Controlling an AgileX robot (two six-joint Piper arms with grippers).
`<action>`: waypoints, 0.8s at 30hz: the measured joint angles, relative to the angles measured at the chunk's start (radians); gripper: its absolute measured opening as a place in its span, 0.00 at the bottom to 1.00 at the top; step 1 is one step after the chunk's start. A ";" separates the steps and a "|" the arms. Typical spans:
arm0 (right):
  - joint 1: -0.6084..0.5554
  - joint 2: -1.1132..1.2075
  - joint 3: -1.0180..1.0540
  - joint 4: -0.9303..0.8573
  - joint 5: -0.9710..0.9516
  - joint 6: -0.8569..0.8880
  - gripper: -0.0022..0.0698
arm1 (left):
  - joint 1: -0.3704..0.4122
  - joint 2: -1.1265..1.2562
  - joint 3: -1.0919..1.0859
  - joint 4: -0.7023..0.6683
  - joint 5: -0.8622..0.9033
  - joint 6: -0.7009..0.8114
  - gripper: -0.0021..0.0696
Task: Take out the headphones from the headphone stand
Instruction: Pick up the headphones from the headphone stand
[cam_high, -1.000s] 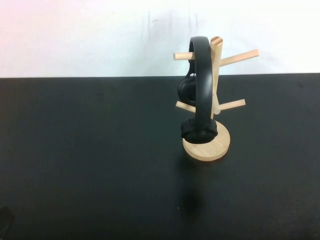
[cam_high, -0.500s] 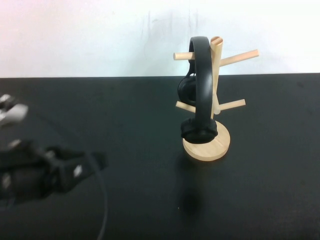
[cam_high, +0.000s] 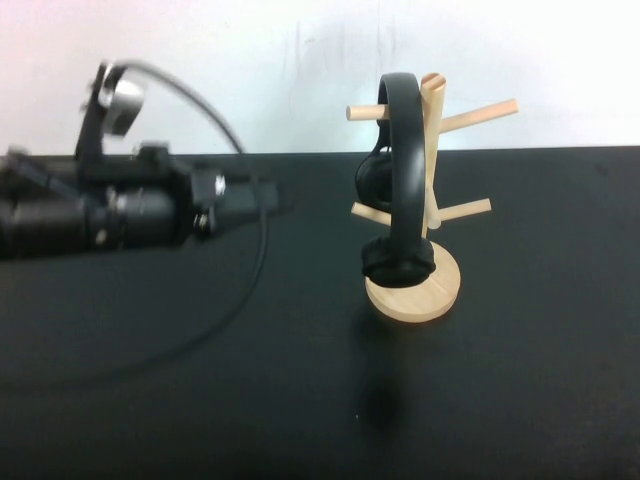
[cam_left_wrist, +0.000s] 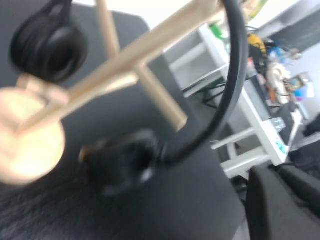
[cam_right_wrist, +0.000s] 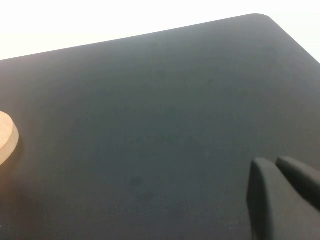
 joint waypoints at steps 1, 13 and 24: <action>0.000 0.000 0.000 0.000 0.000 0.000 0.02 | 0.000 0.032 -0.036 -0.002 0.021 0.004 0.04; 0.000 0.000 0.000 0.000 0.000 0.000 0.02 | -0.192 0.301 -0.370 0.066 0.039 0.007 0.43; 0.000 0.000 0.000 0.000 0.000 0.000 0.02 | -0.201 0.321 -0.416 0.147 -0.092 0.031 0.57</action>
